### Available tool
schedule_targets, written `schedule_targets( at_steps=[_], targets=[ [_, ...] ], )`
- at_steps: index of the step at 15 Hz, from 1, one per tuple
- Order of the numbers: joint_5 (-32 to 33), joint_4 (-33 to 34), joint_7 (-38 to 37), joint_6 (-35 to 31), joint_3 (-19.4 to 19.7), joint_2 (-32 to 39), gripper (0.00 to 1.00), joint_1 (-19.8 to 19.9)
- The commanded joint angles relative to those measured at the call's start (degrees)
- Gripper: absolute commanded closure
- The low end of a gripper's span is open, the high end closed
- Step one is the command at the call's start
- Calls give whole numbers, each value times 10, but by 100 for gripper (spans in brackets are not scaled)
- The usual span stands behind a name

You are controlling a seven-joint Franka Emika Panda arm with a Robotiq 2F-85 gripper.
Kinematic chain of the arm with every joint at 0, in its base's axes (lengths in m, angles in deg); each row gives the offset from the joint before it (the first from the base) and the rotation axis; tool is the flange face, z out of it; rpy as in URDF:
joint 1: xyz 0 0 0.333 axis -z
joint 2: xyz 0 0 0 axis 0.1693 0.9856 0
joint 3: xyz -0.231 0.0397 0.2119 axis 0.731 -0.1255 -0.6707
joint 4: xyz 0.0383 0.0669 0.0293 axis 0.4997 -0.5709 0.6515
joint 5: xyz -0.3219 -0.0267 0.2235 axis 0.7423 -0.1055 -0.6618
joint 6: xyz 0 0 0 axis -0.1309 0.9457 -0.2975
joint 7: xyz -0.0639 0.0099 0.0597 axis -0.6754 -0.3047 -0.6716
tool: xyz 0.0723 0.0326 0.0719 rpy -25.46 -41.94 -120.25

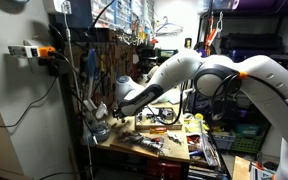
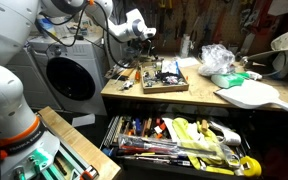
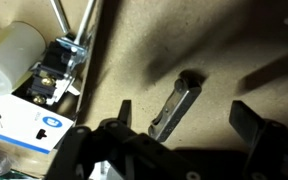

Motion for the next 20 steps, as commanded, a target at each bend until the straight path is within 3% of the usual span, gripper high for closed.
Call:
schedule_targets(
  at_steps=[1, 4, 5, 7, 14, 20],
  targets=[
    [-13, 36, -11, 20, 17, 30, 2, -12],
    [-16, 49, -8, 35, 17, 41, 19, -10],
    [-17, 52, -8, 39, 17, 43, 37, -9],
    [-18, 56, -8, 48, 17, 45, 44, -9],
    [-19, 60, -11, 68, 16, 38, 98, -9],
    [-27, -7, -2, 59, 2, -30, 95, -12]
  ],
)
